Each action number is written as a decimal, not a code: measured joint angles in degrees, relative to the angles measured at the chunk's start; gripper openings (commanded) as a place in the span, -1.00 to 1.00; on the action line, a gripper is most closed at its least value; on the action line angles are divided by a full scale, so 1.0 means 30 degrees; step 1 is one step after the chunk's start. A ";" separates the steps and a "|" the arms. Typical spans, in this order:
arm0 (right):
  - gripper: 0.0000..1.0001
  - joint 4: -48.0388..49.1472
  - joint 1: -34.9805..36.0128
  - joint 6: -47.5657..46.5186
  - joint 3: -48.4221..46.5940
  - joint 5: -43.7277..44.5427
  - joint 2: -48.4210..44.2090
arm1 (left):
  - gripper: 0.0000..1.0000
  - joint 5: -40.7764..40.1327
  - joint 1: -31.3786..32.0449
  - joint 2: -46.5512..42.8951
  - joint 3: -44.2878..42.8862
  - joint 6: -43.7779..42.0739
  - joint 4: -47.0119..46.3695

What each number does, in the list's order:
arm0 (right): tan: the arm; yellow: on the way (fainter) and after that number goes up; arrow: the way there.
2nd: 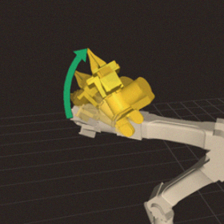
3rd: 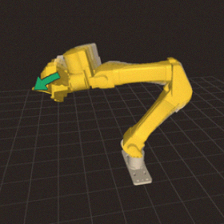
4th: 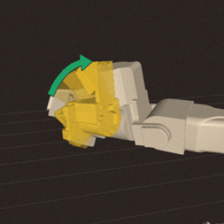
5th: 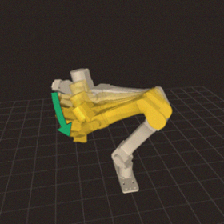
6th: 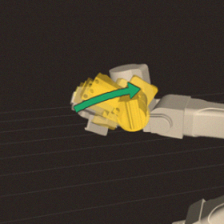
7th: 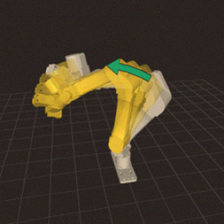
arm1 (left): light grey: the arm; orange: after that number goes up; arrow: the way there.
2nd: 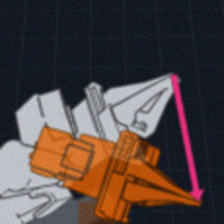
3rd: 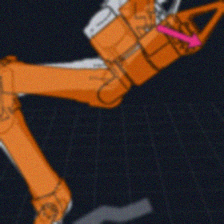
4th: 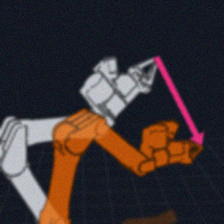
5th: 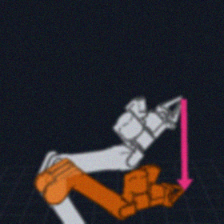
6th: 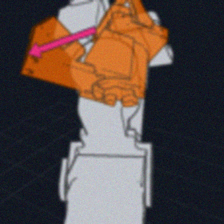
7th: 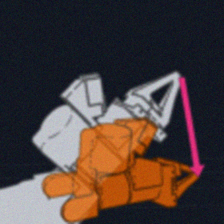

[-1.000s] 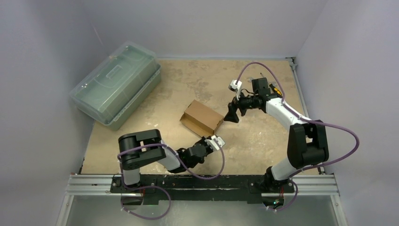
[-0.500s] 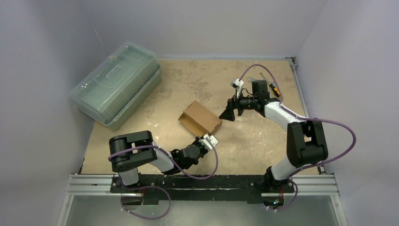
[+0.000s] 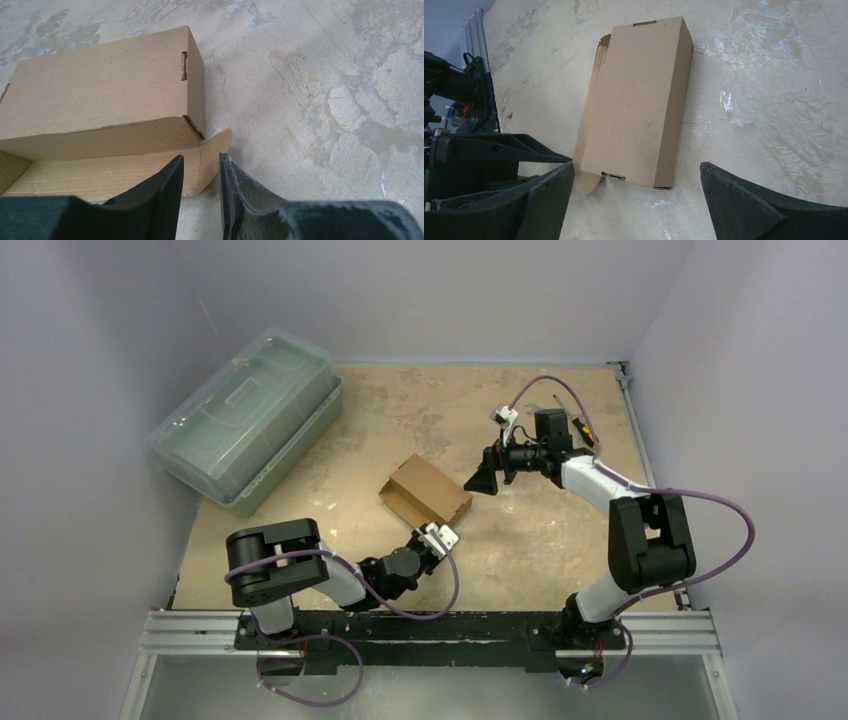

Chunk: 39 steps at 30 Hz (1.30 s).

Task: Fold the paper box
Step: Close the paper box at the center of the board.

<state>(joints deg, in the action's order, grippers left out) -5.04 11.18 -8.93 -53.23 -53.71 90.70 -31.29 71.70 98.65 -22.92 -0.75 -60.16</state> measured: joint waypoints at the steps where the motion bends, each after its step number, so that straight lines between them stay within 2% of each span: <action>1: 0.98 0.0000 0.0000 0.0022 0.0000 -0.0007 0.0007 | -0.38 0.0007 0.0000 0.0007 0.0007 0.0029 -0.0087; 6: 0.98 0.0007 0.0000 0.0138 0.0000 -0.0007 0.0029 | -0.38 0.0204 0.0000 0.0087 0.0007 0.0044 -0.0532; 12: 0.98 0.0007 0.0000 0.0138 0.0000 -0.0007 0.0044 | -0.27 0.0896 0.0000 -0.0022 0.0459 -0.0197 -0.0809; 22: 0.98 -0.0015 0.0000 0.0131 0.0000 -0.0160 0.0503 | -0.28 0.1115 0.0000 -0.0780 0.0481 -0.1829 0.0889; 27: 0.98 -0.0022 0.0000 0.0124 0.0000 -0.0175 0.0612 | -0.32 0.1392 0.0000 -0.0007 -0.0787 -0.2543 0.1399; 31: 0.98 -0.0029 0.0000 0.0124 0.0000 -0.0372 0.0612 | -0.49 0.1413 0.0000 0.0379 -0.1151 -0.2739 0.1421; 39: 0.98 -0.0044 0.0000 0.0117 0.0000 -0.0444 0.0612 | -0.48 0.1413 0.0000 0.0656 -0.1297 -0.2820 0.1727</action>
<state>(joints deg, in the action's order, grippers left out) -5.17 11.18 -8.58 -53.23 -55.05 92.53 -27.05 71.70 100.62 -26.81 -9.21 -54.98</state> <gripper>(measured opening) 0.987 0.255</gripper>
